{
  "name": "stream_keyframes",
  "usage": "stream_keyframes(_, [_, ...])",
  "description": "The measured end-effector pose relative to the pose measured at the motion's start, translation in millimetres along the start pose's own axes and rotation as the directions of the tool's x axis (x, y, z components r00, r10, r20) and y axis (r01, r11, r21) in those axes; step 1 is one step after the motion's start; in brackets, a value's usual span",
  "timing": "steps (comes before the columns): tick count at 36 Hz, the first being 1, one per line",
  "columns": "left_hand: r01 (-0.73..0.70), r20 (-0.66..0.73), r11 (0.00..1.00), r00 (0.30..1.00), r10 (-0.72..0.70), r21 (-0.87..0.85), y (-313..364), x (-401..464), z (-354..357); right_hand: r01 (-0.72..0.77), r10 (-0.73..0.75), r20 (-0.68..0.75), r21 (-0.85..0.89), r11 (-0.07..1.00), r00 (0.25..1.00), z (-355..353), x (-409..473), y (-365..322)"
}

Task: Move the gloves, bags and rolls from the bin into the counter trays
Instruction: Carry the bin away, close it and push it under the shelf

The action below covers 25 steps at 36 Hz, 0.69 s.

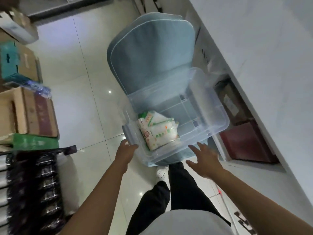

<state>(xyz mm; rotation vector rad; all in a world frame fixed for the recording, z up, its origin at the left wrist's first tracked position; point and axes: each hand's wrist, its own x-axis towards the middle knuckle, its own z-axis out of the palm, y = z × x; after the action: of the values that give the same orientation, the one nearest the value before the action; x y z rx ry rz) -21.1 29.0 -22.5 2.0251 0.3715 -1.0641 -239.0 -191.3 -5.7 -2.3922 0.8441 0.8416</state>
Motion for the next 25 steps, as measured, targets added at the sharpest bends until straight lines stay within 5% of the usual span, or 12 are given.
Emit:
stream_keyframes(8, [0.104, -0.086, 0.948, 0.987, -0.136, -0.300, 20.5, 50.9, 12.3, 0.053, -0.045, 0.044, -0.181, 0.982, 0.998, 9.7, 52.6, 11.1])
stream_keyframes(21, [0.131, -0.092, 0.874, 0.976, -0.195, -0.469, -8.3, 36.3, -30.0, 0.214, -0.162, 0.229, -0.223, 0.951, 0.960, -19.3, 72.1, -15.3])
stream_keyframes(25, [0.179, -0.133, 0.876, 0.956, -0.263, -0.449, -33.9, 33.6, -69.5, 0.130, -0.127, -0.052, 0.062, 0.990, 0.991, -48.7, 107.1, -24.8])
